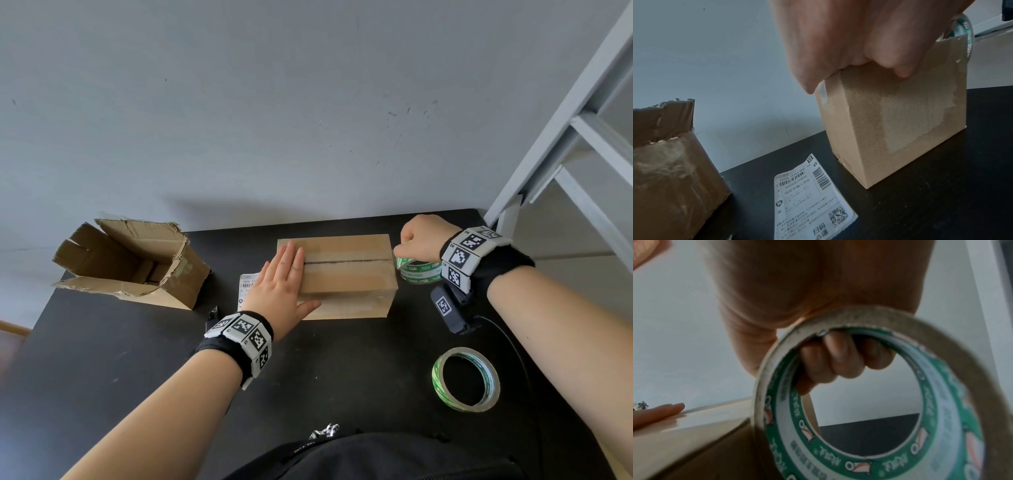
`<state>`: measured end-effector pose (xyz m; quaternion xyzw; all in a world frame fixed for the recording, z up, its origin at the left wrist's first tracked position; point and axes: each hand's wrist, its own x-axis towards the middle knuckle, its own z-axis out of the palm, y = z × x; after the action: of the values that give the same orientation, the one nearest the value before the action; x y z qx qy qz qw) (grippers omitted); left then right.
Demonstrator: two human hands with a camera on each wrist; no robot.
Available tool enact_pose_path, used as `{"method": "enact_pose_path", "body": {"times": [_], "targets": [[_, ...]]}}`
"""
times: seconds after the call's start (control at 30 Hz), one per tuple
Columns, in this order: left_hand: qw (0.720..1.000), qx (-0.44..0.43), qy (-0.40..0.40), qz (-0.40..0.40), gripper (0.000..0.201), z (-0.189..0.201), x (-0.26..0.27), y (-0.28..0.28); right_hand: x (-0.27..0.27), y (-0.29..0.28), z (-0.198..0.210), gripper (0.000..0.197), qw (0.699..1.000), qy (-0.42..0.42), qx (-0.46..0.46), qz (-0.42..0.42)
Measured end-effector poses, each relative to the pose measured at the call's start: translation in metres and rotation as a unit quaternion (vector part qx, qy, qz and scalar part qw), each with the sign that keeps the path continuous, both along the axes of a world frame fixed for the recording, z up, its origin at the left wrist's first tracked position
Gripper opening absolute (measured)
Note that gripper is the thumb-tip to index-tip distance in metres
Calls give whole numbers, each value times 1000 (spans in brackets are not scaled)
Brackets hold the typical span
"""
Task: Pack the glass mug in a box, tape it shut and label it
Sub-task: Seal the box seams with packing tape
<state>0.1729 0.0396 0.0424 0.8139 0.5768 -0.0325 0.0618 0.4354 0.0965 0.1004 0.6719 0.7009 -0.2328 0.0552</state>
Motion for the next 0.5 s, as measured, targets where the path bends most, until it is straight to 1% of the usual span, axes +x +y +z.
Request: {"method": "enact_pose_path", "body": {"times": [0.2,0.5], "targets": [[1000,-6,-3,0,89,1,0,0,0,0,-4,20,1000,12,-14,-9],[1000,-10,17,-3,88,0,-2,4,2,-1,-7,22,999,38,-19,-28]]}}
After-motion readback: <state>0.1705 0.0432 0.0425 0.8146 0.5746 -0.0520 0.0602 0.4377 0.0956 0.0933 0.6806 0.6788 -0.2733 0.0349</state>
